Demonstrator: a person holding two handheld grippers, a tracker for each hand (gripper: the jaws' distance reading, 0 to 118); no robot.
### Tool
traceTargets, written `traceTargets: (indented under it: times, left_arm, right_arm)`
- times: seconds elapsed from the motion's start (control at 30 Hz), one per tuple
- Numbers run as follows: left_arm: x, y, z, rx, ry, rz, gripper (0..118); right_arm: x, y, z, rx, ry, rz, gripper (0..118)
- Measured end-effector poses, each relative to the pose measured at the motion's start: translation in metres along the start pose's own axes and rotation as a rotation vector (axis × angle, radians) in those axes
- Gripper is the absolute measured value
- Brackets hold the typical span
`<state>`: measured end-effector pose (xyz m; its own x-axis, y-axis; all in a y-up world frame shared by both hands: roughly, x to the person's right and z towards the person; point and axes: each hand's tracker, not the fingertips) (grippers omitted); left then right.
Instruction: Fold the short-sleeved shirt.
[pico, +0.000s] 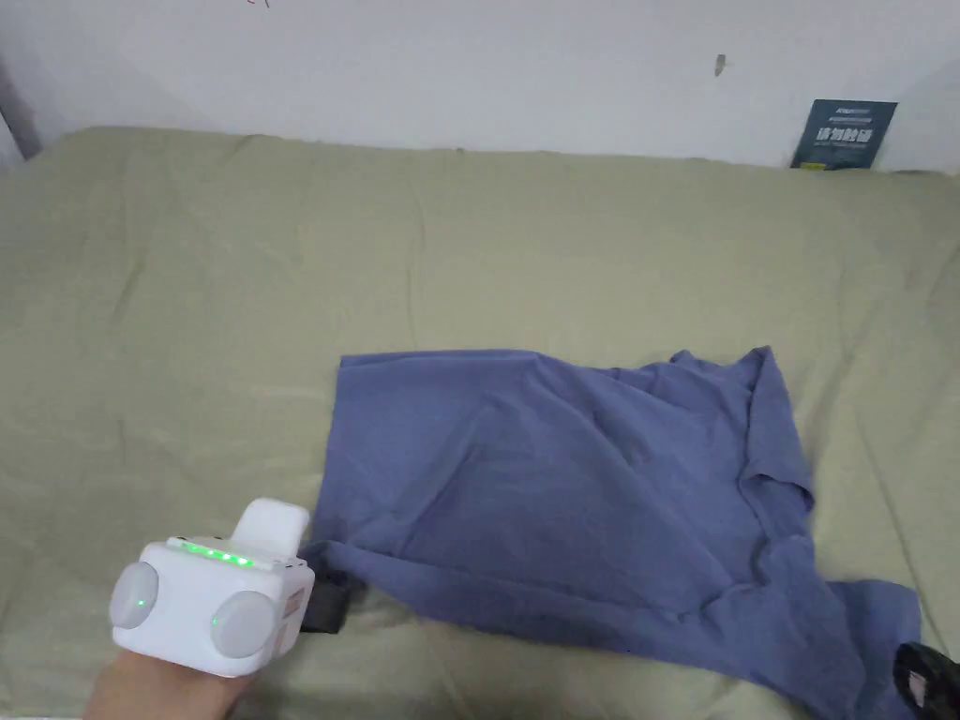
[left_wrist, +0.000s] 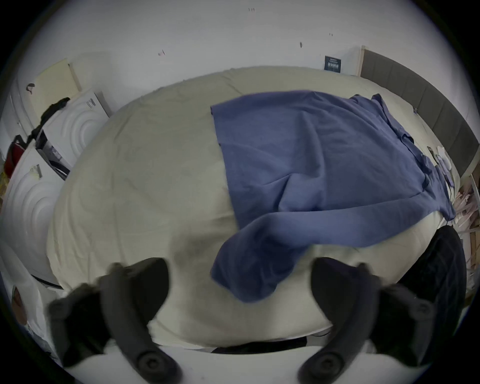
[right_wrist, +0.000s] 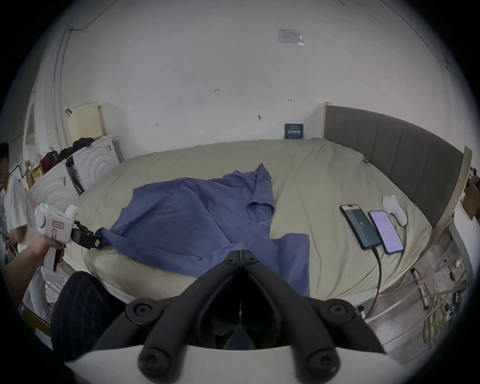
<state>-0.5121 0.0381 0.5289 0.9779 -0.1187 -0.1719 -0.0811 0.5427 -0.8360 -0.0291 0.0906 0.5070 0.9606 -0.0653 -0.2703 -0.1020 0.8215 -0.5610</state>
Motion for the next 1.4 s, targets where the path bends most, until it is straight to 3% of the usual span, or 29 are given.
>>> traceTargets:
  times: [0.03, 0.13, 0.17, 0.2, 0.27, 0.3, 0.33, 0.37, 0.4, 0.53, 0.57, 0.6, 0.63, 0.73, 0.9, 1.0, 1.1, 1.2, 1.4]
  left_arm:
    - [0.001, 0.0, 0.001, -0.005, -0.019, 0.007, 0]
    - [0.025, 0.007, -0.021, -0.002, -0.002, -0.019, 0]
    - [0.006, 0.008, -0.034, -0.004, -0.022, -0.022, 0]
    - [0.004, 0.003, -0.035, 0.017, -0.024, -0.008, 0]
    - [0.01, -0.007, -0.028, 0.035, -0.031, -0.002, 0]
    - [0.0, 0.003, -0.015, 0.037, -0.04, 0.012, 0]
    - [0.0, 0.002, -0.011, 0.047, -0.043, 0.018, 1]
    - [0.001, -0.001, -0.007, 0.052, -0.044, 0.02, 0]
    - [0.003, -0.003, -0.003, 0.057, -0.045, 0.024, 0]
    - [-0.008, -0.002, -0.004, 0.045, -0.068, 0.041, 0]
    - [-0.009, 0.001, -0.006, 0.034, -0.076, 0.044, 0]
    - [-0.009, 0.001, -0.008, 0.031, -0.079, 0.041, 0]
    - [-0.009, 0.0, -0.01, 0.024, -0.079, 0.034, 0]
    - [-0.012, 0.001, -0.011, 0.004, -0.079, 0.017, 0]
    - [-0.024, 0.02, 0.01, 0.02, -0.133, 0.017, 0]
    - [-0.033, 0.045, 0.017, 0.013, -0.21, 0.027, 0]
    - [-0.039, 0.076, 0.015, 0.016, -0.225, 0.033, 0]
    - [-0.046, 0.109, -0.011, -0.005, -0.224, 0.044, 0]
    - [-0.062, 0.152, -0.099, -0.147, -0.165, 0.246, 0]
  right_arm:
    - [0.002, 0.0, -0.003, -0.023, -0.023, 0.004, 1]
    - [0.009, 0.003, -0.02, -0.102, -0.105, 0.026, 20]
    - [0.013, 0.004, -0.026, -0.133, -0.123, 0.016, 37]
    - [0.019, 0.004, -0.034, -0.156, -0.134, 0.002, 44]
    - [0.033, 0.0, -0.059, -0.226, -0.084, -0.041, 61]
    - [0.039, -0.001, -0.072, -0.302, -0.059, -0.064, 92]
    - [0.047, -0.007, -0.086, -0.374, -0.022, -0.123, 114]
    - [0.054, -0.012, -0.097, -0.404, -0.032, -0.142, 118]
    - [0.055, -0.017, -0.11, -0.431, -0.013, -0.179, 118]
    - [0.058, -0.033, -0.136, -0.546, -0.112, -0.138, 116]
    - [0.058, -0.036, -0.139, -0.581, -0.04, -0.155, 92]
    - [0.057, -0.038, -0.141, -0.608, 0.01, -0.175, 48]
    - [0.057, -0.029, -0.134, -0.567, -0.027, -0.167, 16]
    - [0.055, -0.015, -0.122, -0.497, 0.01, -0.168, 12]
    - [0.063, 0.033, -0.087, -0.364, 0.108, -0.293, 12]
    - [0.066, 0.078, -0.083, -0.305, 0.143, -0.268, 12]
    - [0.07, 0.119, -0.11, -0.287, 0.204, -0.261, 12]
    - [0.08, 0.15, -0.157, -0.291, 0.18, -0.248, 12]
    - [0.079, 0.172, -0.28, -0.455, 0.132, -0.269, 12]
